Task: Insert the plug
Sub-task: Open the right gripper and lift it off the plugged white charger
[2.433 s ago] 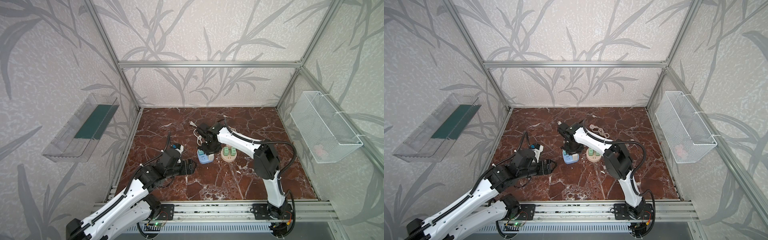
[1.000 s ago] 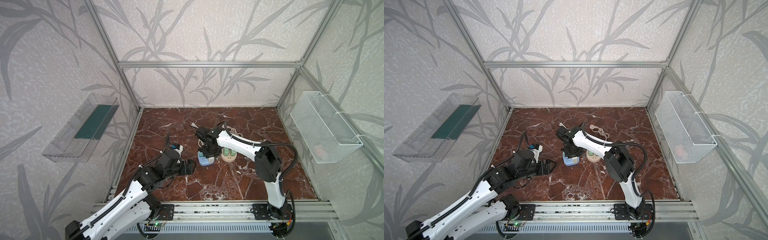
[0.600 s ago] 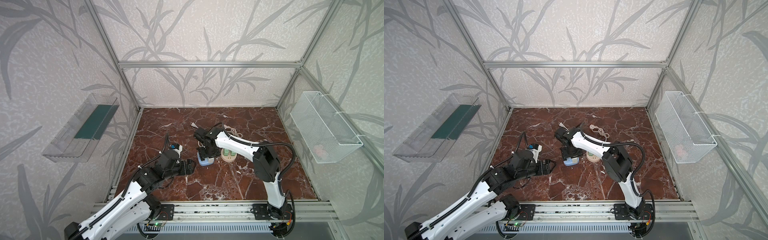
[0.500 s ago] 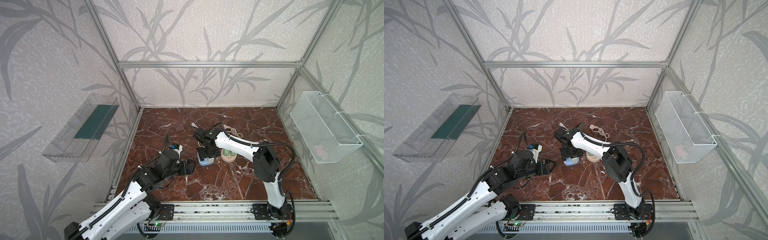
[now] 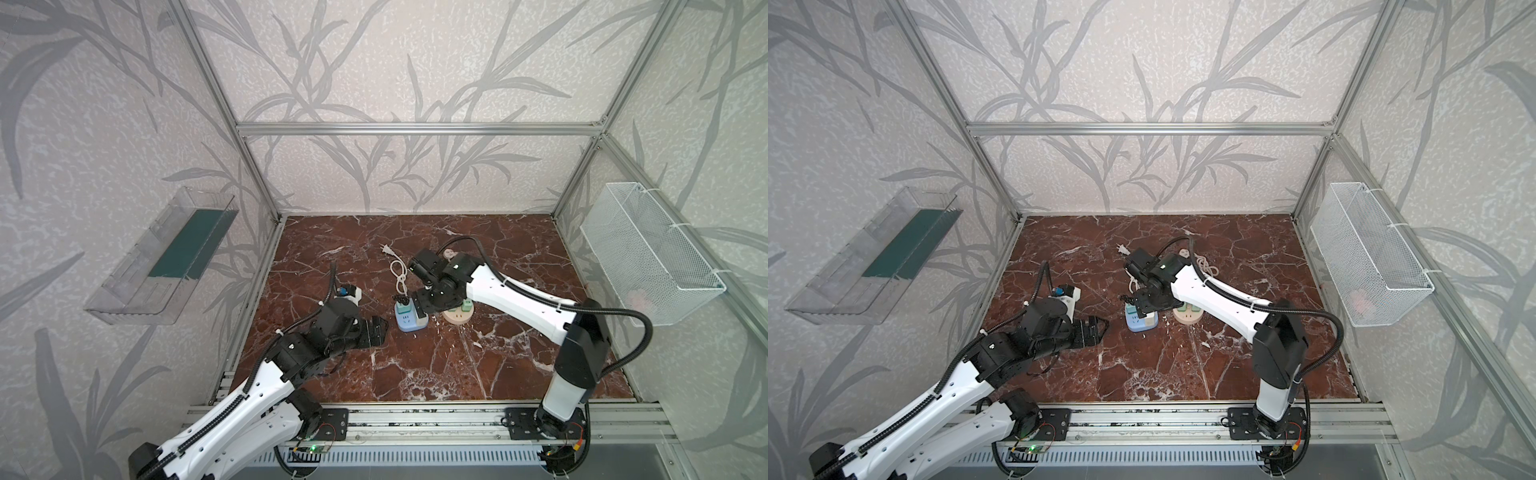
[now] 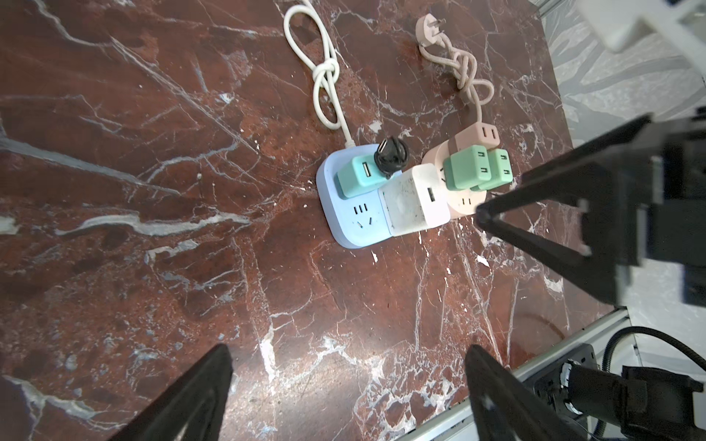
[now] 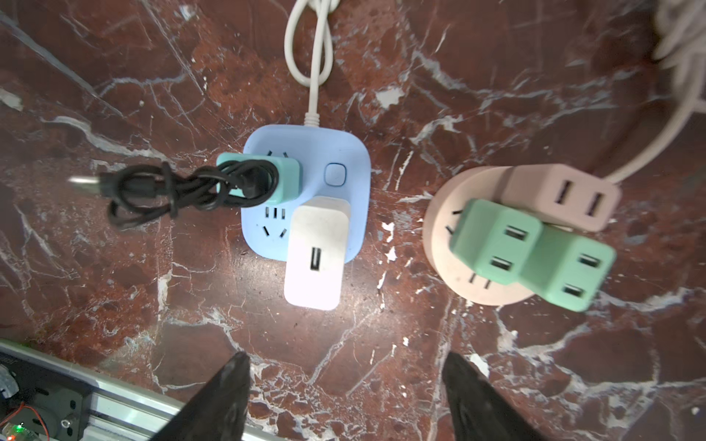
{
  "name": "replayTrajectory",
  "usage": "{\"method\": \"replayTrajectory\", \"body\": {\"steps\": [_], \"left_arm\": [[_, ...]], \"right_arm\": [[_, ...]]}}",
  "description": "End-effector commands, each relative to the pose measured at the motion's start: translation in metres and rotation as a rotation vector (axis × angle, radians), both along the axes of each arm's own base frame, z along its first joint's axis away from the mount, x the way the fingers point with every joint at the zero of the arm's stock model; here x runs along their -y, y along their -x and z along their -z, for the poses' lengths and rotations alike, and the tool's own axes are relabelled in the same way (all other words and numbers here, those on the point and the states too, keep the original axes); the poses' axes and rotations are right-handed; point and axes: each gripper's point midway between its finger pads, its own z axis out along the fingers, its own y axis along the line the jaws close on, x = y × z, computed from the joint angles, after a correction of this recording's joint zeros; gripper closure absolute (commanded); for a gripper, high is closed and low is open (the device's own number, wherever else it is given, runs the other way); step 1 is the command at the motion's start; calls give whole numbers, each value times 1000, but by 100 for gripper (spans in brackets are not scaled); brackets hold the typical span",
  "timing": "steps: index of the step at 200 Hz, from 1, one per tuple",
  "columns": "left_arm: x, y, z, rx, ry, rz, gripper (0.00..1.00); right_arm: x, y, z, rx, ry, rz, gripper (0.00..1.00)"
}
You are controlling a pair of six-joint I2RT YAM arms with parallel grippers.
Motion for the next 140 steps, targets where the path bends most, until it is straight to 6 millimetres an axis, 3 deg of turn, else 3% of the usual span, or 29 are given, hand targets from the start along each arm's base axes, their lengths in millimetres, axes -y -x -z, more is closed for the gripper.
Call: {"method": "replayTrajectory", "body": {"steps": [1,12,53,87,103,140], "left_arm": [[-15,-19,-22,102,-78,-65,7],[-19,-28,-28,148,-121,-82,7],[-41,-70,-65,449,-317,-175,3],[-64,-100,-85,704,-488,-297,3],[-89,-109,-87,721,-570,-378,2],[-178,-121,-68,651,-745,-669,2]], "right_arm": [[19,-8,-34,166,-42,10,16],[28,-11,-44,251,-64,17,0],[62,-13,-69,420,-145,81,1],[76,-6,-64,527,-195,85,1],[78,-1,-61,567,-252,81,1],[82,6,-55,596,-242,22,1]]}}
